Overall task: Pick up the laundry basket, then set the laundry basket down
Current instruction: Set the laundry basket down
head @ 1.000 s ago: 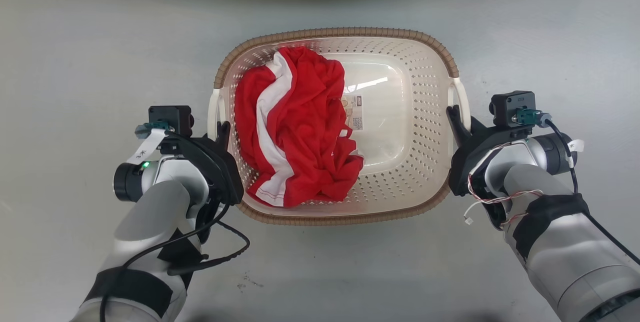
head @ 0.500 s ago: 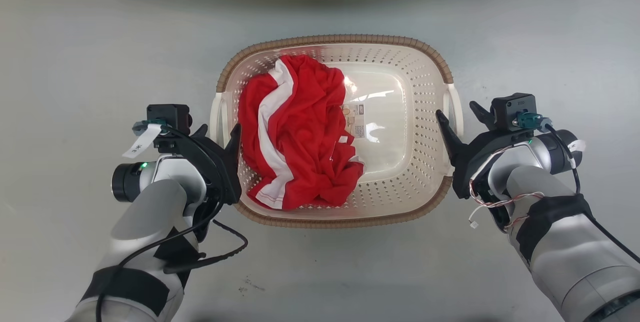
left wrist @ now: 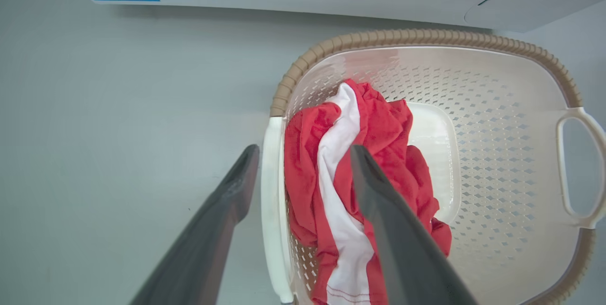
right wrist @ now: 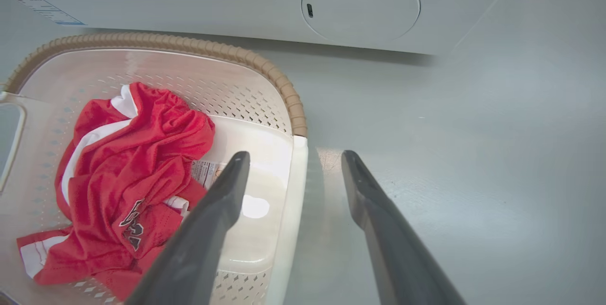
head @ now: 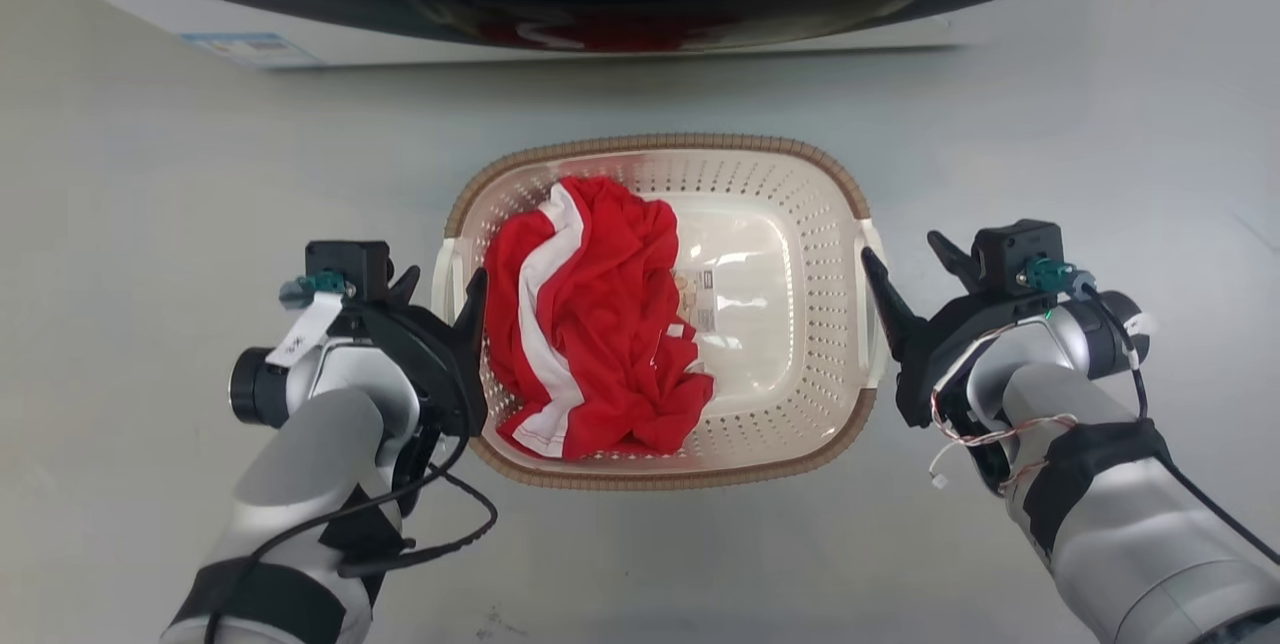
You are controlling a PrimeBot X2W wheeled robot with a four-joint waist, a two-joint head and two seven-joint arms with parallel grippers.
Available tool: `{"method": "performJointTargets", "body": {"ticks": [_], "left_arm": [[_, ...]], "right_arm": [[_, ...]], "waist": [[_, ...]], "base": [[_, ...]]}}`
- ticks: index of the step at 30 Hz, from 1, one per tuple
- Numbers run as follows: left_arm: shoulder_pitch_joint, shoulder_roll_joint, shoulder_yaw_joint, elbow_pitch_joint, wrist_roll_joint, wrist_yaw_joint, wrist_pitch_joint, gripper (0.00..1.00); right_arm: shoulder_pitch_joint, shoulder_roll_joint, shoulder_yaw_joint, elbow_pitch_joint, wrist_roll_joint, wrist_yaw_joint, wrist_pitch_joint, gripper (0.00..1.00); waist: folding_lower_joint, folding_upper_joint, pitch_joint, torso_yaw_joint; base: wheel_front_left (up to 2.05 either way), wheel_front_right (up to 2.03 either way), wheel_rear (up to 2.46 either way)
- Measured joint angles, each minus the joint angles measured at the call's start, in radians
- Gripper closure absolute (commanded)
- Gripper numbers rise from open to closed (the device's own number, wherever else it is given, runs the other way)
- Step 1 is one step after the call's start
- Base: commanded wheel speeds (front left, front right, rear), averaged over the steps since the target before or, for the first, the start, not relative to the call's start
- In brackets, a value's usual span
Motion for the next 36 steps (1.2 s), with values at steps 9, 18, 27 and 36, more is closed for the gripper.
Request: {"method": "performJointTargets", "body": {"ticks": [9,18,27,36], "left_arm": [[0.077,0.005,-0.021,-0.030,0.007,0.000,-0.074,0.00],[0.178,0.035,-0.027,-0.071,0.008,0.000,-0.103,0.00],[0.255,0.070,-0.026,-0.158,0.037,-0.007,-0.109,0.00],[0.347,0.103,0.002,-0.337,0.072,0.030,-0.109,0.00]], "right_arm": [[0.085,0.002,-0.028,-0.021,0.023,0.003,-0.008,0.00],[0.176,0.002,-0.065,-0.105,0.039,0.003,-0.008,0.00],[0.265,-0.006,-0.111,-0.226,0.040,-0.034,-0.009,0.00],[0.371,-0.049,-0.156,-0.379,0.008,-0.085,-0.009,0.00]], "waist": [[-0.0001,0.0000,-0.115,-0.011],[-0.0001,0.0000,-0.237,-0.021],[-0.0002,0.0000,-0.350,-0.031],[-0.0001,0.0000,-0.449,-0.039]], "base": [[0.00,0.00,0.00],[0.00,0.00,0.00],[0.00,0.00,0.00],[0.00,0.00,0.00]]}}
